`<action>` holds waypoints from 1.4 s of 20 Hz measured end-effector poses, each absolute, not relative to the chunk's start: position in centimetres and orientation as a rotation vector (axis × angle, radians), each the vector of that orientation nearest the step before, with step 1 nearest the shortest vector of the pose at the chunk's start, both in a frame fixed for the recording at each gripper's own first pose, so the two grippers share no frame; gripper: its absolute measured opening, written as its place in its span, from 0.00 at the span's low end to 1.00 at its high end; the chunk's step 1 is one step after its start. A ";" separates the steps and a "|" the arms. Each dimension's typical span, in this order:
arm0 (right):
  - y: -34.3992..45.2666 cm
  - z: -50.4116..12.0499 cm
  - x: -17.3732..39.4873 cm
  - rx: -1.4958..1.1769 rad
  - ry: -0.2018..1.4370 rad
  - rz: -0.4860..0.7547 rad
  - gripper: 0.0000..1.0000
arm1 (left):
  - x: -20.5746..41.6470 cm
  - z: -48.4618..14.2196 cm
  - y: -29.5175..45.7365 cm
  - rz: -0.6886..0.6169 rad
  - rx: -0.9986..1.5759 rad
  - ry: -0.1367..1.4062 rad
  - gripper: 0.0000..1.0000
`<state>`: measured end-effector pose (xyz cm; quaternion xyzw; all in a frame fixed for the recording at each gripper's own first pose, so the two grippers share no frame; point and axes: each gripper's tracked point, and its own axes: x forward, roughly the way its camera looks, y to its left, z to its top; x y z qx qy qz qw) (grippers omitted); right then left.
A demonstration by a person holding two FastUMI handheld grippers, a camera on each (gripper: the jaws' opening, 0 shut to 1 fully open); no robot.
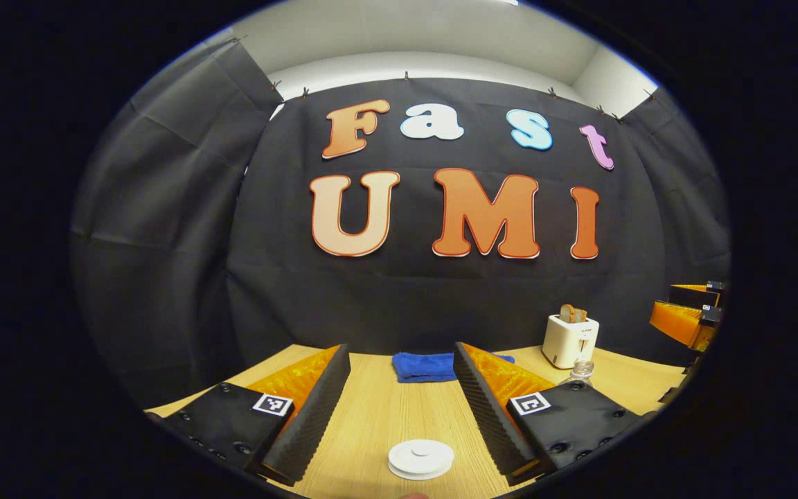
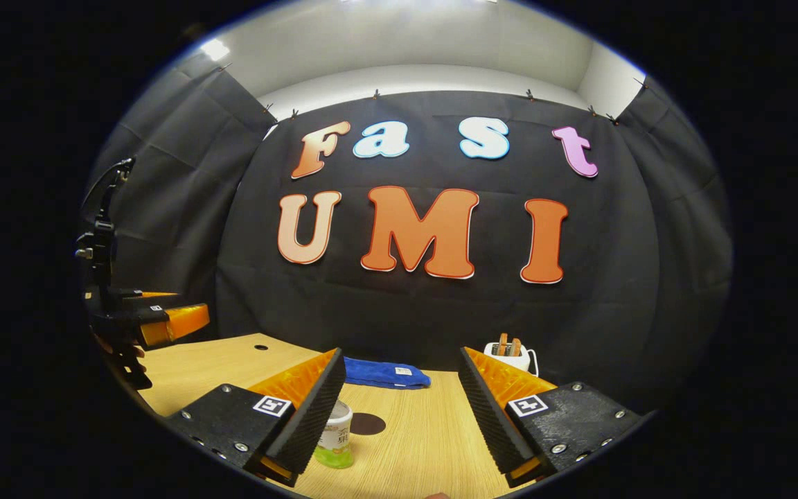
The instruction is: Open the teacup lid with one hand, grasp the water bottle and pour water into the teacup with the other hand; after pouring, place the water bottle on the coaster and then close the teacup lid.
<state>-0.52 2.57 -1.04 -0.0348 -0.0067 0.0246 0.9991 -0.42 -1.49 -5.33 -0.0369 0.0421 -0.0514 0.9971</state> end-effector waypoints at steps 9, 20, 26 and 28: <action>2.8 -4.2 -0.8 -0.073 0.041 0.066 0.98 | 0.1 -13.8 -3.1 -0.198 -0.079 0.208 0.98; 2.9 -7.5 -0.9 -0.071 0.110 0.082 0.98 | 0.3 -22.1 -5.5 -0.258 0.072 0.386 0.98; 3.6 -8.9 -0.9 -0.067 0.149 0.110 0.98 | 0.5 -24.0 -5.7 -0.267 0.095 0.435 0.89; 3.5 -9.4 -0.8 -0.074 0.159 0.108 0.98 | 0.7 -24.3 -5.8 -0.270 0.101 0.450 0.80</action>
